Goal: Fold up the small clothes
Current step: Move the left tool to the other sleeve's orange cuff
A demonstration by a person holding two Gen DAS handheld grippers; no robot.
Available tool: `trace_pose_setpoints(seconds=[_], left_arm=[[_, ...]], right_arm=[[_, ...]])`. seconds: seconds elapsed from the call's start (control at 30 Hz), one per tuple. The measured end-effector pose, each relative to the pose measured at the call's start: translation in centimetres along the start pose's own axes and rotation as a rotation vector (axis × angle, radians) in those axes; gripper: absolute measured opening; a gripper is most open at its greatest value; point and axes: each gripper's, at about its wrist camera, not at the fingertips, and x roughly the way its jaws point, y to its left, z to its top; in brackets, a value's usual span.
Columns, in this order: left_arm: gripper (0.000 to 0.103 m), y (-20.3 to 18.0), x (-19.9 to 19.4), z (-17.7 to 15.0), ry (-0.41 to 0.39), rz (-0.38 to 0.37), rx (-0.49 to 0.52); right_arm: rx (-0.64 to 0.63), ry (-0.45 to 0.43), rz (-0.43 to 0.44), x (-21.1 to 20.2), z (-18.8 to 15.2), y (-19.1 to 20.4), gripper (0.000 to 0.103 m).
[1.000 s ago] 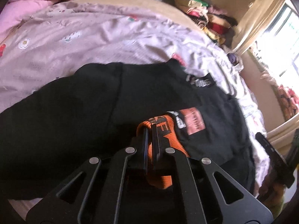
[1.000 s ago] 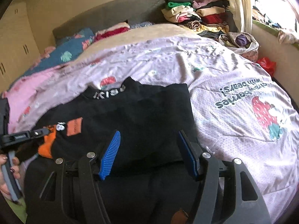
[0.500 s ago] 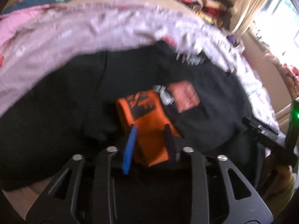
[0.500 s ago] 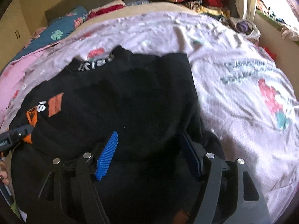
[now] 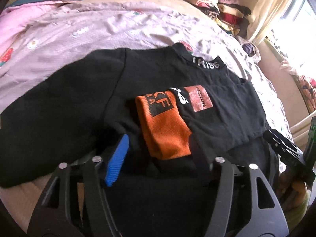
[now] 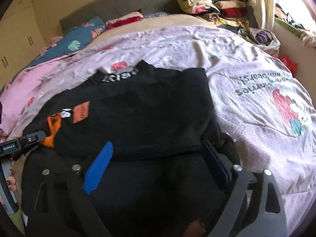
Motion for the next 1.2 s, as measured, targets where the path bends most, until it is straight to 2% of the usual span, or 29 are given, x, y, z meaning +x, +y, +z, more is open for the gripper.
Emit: trace_pose_setpoints(seconds=[0.03,0.23,0.3,0.73,0.97,1.2], left_arm=[[0.069,0.0,-0.6,-0.2,-0.016,0.012,0.002],[0.089,0.4,-2.6,-1.0,-0.056,0.048,-0.019],[0.093,0.9,-3.1,-1.2,-0.062,0.052,-0.041],[0.093,5.3,-6.5,-2.7,-0.128,0.096,-0.186],[0.093,6.9,-7.6,-3.5,-0.147,0.114,-0.229],[0.093,9.4,-8.7,-4.5,-0.179,0.161,-0.311]], right_arm=[[-0.008,-0.006,0.002,-0.3,0.0,0.3,0.095],[-0.057,-0.046,0.025,-2.1,0.0,2.4,0.098],[-0.073,-0.059,0.031,-2.6,0.1,3.2,0.098],[-0.200,-0.088,0.090,-3.7,0.2,9.6,0.098],[-0.271,-0.095,0.122,-3.9,0.3,13.0,0.098],[-0.343,-0.095,0.151,-3.9,0.2,16.4,0.098]])
